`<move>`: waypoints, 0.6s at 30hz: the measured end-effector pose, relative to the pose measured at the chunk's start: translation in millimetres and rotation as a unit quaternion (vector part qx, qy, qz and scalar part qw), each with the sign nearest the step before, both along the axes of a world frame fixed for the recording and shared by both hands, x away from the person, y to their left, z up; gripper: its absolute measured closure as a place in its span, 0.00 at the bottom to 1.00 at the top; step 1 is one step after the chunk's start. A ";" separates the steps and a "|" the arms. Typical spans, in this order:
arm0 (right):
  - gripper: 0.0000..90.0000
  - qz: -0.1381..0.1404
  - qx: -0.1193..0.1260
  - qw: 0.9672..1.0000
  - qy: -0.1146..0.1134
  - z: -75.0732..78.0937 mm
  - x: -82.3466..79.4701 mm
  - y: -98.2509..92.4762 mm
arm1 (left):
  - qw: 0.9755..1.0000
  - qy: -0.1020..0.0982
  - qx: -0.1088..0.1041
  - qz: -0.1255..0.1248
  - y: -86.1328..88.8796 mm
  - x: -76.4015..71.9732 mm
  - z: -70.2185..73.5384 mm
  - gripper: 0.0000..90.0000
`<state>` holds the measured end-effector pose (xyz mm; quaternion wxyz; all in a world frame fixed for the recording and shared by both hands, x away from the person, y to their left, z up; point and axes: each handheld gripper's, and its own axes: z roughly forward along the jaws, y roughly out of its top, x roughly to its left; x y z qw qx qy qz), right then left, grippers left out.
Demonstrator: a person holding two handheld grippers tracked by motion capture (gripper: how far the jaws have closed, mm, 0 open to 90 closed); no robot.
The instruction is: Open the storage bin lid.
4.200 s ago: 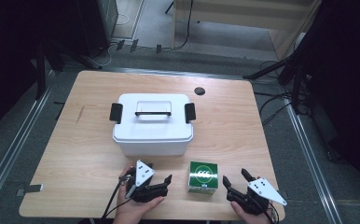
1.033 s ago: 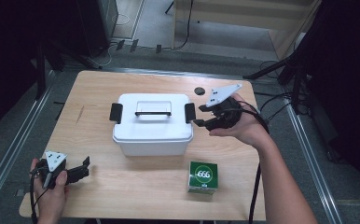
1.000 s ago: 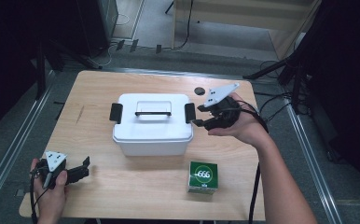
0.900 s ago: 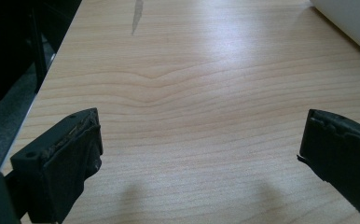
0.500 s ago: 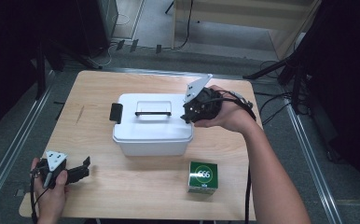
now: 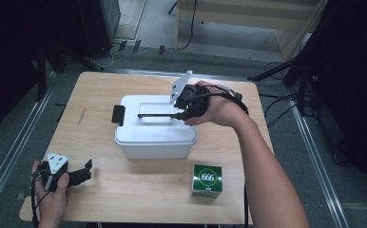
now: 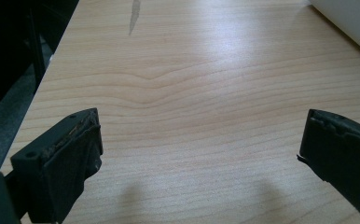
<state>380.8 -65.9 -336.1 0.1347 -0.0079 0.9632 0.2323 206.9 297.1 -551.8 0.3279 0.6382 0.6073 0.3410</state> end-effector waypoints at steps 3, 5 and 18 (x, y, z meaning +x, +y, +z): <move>0.71 0.006 -0.007 1.000 -0.001 -0.2 0.3 6.2 | 1.000 0.000 0.002 -0.001 -0.3 0.3 -0.2 0.00; 0.71 0.007 -0.014 1.000 -0.005 0.3 0.6 10.4 | 1.000 0.001 0.002 -0.002 -0.2 0.4 -0.1 0.00; 0.73 0.025 -0.031 0.999 -0.002 -2.6 0.1 29.9 | 1.000 0.003 0.002 -0.005 -0.5 1.1 0.0 0.00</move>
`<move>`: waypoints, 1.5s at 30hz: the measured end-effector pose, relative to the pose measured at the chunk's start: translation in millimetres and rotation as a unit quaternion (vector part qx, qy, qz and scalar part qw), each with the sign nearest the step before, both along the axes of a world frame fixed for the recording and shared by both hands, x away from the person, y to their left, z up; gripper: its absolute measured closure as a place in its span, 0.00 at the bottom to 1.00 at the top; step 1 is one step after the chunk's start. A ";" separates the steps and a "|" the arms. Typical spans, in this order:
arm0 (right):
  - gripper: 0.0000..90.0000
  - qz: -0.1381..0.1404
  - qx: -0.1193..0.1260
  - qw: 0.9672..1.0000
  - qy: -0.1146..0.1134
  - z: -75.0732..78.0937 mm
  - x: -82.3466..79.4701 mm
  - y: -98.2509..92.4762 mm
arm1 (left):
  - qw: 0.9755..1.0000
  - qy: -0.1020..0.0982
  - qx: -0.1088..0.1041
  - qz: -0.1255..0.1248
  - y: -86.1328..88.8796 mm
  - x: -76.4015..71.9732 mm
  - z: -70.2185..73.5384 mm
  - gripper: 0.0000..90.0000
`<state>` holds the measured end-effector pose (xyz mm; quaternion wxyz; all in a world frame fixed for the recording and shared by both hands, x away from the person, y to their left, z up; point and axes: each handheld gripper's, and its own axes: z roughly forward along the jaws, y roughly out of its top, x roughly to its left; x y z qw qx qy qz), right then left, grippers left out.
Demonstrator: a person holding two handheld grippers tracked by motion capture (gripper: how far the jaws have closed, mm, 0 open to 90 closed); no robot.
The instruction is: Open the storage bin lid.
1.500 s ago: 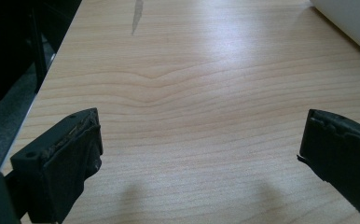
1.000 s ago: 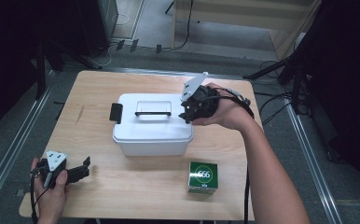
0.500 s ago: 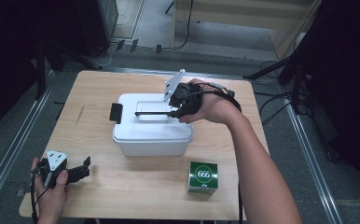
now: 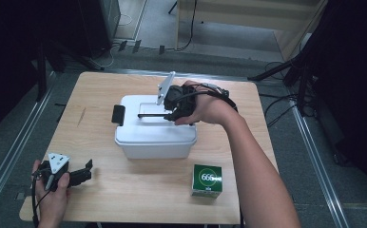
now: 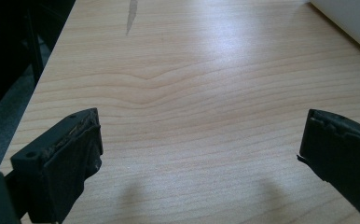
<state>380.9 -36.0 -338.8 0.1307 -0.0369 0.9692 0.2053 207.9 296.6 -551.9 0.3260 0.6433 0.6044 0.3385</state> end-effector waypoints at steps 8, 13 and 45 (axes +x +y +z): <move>0.75 0.004 -0.012 1.000 0.000 -3.7 -0.6 10.3 | 1.000 -0.001 0.002 -0.001 -0.1 0.1 -0.1 0.00; 0.76 0.003 -0.026 1.000 -0.001 -5.7 -0.5 16.3 | 1.000 0.000 0.002 -0.001 -0.1 0.1 -0.1 0.00; 0.94 -0.012 -0.109 0.994 -0.004 -9.7 8.6 46.1 | 1.000 0.000 0.002 -0.004 -0.6 0.5 -0.4 0.00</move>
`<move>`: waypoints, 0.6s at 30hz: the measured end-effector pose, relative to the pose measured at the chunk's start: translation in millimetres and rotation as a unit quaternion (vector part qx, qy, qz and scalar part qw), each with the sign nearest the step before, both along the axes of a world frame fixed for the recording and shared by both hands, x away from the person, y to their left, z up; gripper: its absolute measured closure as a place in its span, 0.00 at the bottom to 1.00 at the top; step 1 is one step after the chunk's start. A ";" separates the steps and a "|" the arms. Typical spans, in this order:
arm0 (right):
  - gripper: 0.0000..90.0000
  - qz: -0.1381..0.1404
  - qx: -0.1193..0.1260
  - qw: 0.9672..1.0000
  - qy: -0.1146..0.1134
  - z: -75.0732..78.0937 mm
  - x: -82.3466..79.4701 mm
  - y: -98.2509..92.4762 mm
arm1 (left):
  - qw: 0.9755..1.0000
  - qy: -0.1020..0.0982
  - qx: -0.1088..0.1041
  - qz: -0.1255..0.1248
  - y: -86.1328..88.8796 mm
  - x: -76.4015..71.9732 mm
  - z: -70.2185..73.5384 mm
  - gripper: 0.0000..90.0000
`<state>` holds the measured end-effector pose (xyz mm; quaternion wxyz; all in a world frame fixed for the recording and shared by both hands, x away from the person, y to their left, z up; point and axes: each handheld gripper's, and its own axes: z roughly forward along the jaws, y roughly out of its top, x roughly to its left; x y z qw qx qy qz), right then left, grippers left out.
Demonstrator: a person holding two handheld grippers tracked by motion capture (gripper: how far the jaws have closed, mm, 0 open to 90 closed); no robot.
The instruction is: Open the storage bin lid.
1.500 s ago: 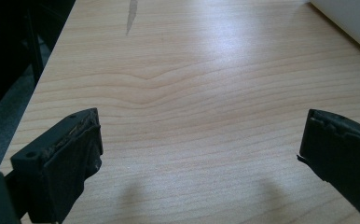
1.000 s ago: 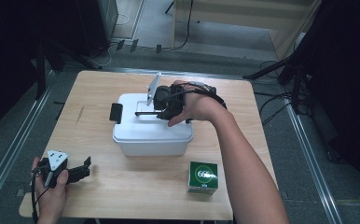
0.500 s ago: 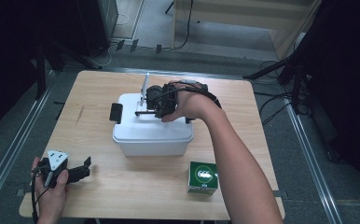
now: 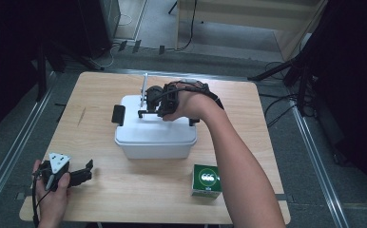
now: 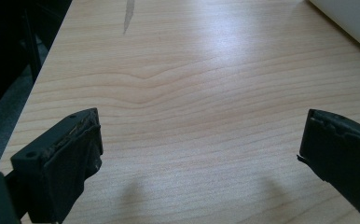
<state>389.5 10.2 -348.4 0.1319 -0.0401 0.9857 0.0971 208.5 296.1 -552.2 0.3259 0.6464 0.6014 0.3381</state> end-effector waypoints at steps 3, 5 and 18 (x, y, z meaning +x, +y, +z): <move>0.95 0.002 0.003 1.000 0.003 0.1 1.3 -0.3 | 1.000 0.001 -0.001 -0.001 0.0 0.0 0.1 0.00; 0.95 0.001 0.003 1.000 0.003 0.5 1.8 -0.8 | 1.000 0.000 0.000 0.000 0.0 0.0 0.0 0.00; 0.95 0.006 0.018 1.000 -0.005 9.8 1.1 -2.9 | 1.000 0.000 0.002 0.001 -0.5 0.4 -0.1 0.00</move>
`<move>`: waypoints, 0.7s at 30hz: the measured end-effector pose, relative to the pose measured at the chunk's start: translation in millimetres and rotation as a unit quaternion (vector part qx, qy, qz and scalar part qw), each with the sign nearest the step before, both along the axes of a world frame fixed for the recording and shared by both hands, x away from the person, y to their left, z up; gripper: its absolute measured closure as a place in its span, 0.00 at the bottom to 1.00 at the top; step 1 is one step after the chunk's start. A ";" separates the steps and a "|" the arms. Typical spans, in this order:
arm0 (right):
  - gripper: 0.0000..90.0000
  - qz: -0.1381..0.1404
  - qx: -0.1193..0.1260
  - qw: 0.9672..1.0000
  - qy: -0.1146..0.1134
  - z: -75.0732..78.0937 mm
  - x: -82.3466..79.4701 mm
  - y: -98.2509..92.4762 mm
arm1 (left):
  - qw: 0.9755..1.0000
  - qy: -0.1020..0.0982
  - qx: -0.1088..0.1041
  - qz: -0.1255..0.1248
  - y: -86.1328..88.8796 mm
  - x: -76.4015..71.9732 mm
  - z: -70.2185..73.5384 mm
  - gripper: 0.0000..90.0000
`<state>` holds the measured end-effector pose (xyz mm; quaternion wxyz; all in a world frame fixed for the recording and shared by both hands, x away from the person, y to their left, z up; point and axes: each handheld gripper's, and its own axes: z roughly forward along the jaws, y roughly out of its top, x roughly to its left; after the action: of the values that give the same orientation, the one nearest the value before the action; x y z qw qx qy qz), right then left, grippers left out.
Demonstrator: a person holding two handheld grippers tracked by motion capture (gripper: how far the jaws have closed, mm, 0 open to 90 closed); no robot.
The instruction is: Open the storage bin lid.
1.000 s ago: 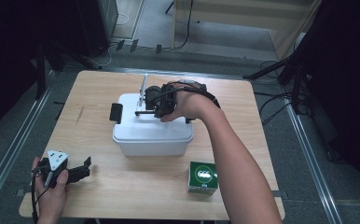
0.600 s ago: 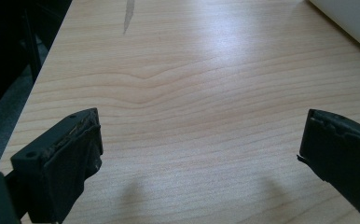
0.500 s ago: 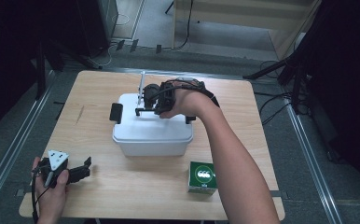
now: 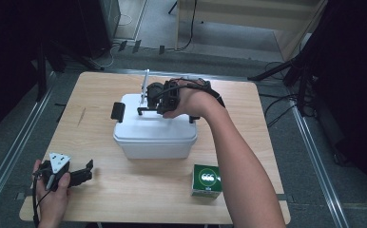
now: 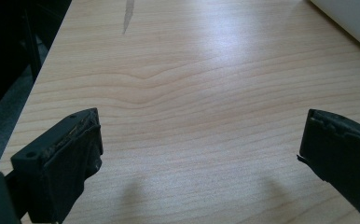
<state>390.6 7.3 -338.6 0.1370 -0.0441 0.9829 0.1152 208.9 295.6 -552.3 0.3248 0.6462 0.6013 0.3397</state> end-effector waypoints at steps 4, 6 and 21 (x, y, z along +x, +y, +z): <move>0.95 -0.004 0.005 1.000 -0.006 5.4 -1.4 -2.3 | 1.000 0.000 0.001 -0.001 0.3 0.0 0.1 0.00; 0.95 0.001 0.010 1.000 -0.009 7.6 -1.1 -3.3 | 1.000 -0.001 0.000 0.000 0.5 -0.3 0.3 0.00; 0.95 -0.007 0.028 0.999 -0.027 28.5 -0.4 -24.7 | 0.999 -0.042 -0.013 0.015 3.2 -5.0 1.7 0.00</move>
<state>390.2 -17.4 -310.1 0.1655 -0.0360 0.9755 0.1406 204.0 298.7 -550.6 0.3535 0.6179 0.6009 0.3634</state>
